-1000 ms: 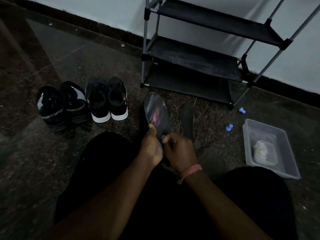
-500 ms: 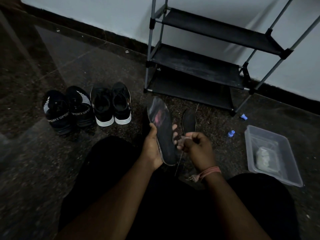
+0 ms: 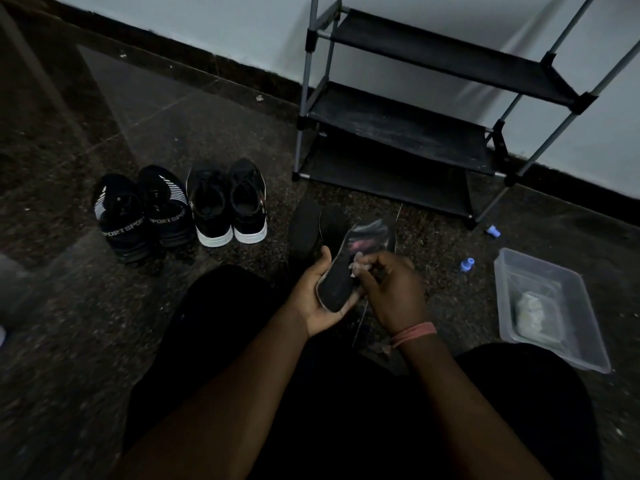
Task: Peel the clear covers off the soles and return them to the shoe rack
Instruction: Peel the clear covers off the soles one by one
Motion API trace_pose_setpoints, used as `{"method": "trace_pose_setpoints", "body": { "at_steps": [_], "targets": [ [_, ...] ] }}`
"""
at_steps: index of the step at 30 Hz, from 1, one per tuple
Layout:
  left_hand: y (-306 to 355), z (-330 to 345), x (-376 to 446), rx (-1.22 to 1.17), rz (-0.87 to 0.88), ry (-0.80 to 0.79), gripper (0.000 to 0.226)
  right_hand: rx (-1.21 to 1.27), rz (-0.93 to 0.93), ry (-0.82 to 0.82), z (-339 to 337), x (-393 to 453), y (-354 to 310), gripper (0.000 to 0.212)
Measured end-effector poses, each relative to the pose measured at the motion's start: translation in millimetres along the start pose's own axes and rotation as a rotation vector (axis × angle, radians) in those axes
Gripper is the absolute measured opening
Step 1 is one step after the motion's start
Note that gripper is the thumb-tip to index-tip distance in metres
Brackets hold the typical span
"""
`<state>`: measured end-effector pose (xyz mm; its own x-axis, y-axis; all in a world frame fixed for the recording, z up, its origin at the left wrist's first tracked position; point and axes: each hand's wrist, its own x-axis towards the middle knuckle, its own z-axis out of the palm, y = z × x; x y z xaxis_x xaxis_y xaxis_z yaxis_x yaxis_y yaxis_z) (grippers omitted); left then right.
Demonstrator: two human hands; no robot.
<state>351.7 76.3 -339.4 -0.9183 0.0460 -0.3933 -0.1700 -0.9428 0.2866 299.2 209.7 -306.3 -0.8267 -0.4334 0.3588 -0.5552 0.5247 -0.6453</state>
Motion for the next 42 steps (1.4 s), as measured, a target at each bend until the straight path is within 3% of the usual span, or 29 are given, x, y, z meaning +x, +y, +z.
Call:
{"method": "trace_pose_setpoints", "body": {
  "at_steps": [6, 11, 14, 17, 21, 24, 27, 30, 32, 37, 39, 42],
  "targets": [
    [3, 1, -3, -0.042, -0.038, -0.011, 0.056, -0.002, 0.019, -0.002, 12, 1, 7, 0.012],
    [0, -2, -1, -0.032, -0.047, 0.017, 0.037, -0.022, 0.023, 0.007, 12, 2, 3, 0.014],
    [-1, -6, 5, -0.015, -0.03, 0.084, 0.034, 0.069, 0.042, -0.159, 18, -13, -14, 0.012],
    [2, -8, 9, 0.042, 0.001, 0.056, 0.045, 0.124, 0.002, -0.305, 17, -34, -33, 0.013],
    [-1, -8, 13, 0.057, -0.023, 0.074, 0.035, -0.01, -0.118, -0.176, 7, -15, -25, 0.02],
    [-11, -8, 12, 0.049, -0.062, 0.114, 0.028, -0.168, -0.041, -0.073, 14, 7, -3, 0.015],
    [-11, -13, 11, 0.049, -0.046, 0.121, 0.045, -0.148, -0.032, -0.147, 25, -9, -11, 0.018],
    [-2, -17, 13, -0.017, 0.015, 0.105, 0.061, 0.044, -0.021, -0.297, 22, -33, -36, 0.021],
    [-1, -14, 16, 0.009, 0.01, 0.102, 0.058, 0.031, -0.032, -0.253, 16, -26, -30, 0.021],
    [-19, -6, 13, 0.096, -0.037, 0.115, 0.039, -0.303, 0.05, -0.085, 9, 10, 11, 0.013],
    [-13, -11, 11, 0.098, -0.033, 0.12, 0.04, -0.18, 0.019, -0.112, 15, -1, -1, 0.016],
    [-5, -15, 12, 0.086, -0.014, 0.136, 0.052, -0.02, -0.062, -0.284, 16, -28, -31, 0.02]
  ]
}}
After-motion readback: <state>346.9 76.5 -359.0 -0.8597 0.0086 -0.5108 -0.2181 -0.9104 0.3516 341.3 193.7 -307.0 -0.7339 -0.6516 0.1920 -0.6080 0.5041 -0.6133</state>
